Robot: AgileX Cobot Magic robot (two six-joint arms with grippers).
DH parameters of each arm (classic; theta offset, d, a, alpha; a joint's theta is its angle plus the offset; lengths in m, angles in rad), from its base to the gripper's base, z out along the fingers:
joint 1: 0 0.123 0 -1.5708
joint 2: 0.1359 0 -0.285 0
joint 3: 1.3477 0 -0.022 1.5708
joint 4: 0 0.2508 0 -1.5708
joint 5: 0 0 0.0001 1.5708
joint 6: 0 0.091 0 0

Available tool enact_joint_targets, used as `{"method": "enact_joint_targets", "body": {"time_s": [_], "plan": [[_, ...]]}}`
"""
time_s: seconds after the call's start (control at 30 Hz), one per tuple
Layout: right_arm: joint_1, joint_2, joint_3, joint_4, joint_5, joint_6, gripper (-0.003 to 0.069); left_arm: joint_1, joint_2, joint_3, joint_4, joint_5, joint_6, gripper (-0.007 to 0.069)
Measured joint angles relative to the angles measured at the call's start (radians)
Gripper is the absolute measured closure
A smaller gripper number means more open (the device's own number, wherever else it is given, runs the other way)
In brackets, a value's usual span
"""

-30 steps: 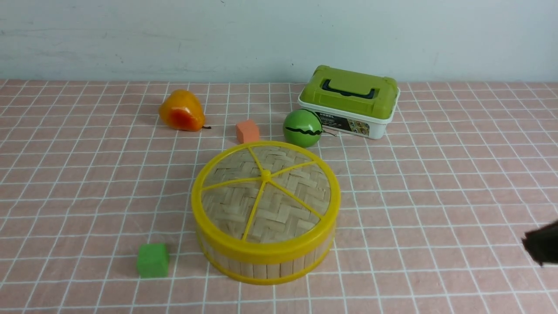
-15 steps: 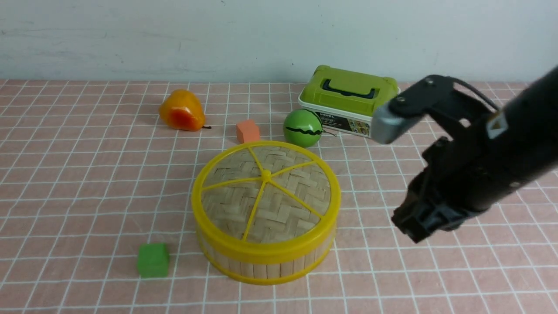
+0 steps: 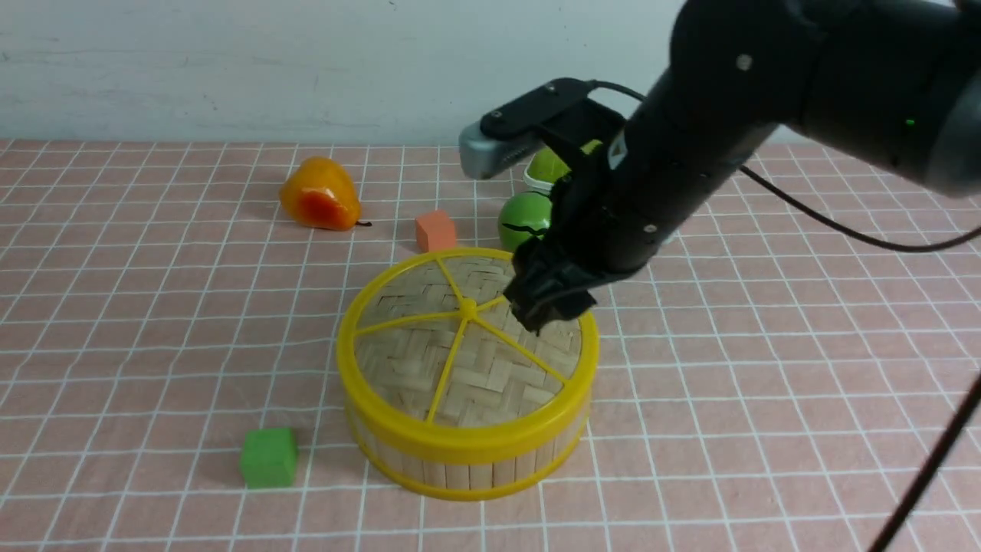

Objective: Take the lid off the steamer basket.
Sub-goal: Use the right arm to lift the lid of the steamer

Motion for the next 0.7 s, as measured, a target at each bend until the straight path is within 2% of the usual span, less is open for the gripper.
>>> {"method": "enact_joint_targets", "body": {"time_s": [0.1,0.33,0.53,0.7], "plan": [[0.000,0.073,-0.082,-0.002,-0.027,0.024,0.0190,0.000,0.000,0.000,0.000,0.000,0.000,0.0386],[0.000,0.239,-0.219,-0.002,-0.068,0.042,0.0192,0.000,0.000,0.000,0.000,0.000,0.000,0.0386],[0.000,0.301,-0.240,-0.003,-0.066,0.064,0.0238,0.000,0.000,0.000,0.000,0.000,0.000,0.0386],[0.000,0.311,-0.241,0.013,-0.069,0.066,0.0342,0.000,0.000,0.000,0.000,0.000,0.000,0.0386]]}}
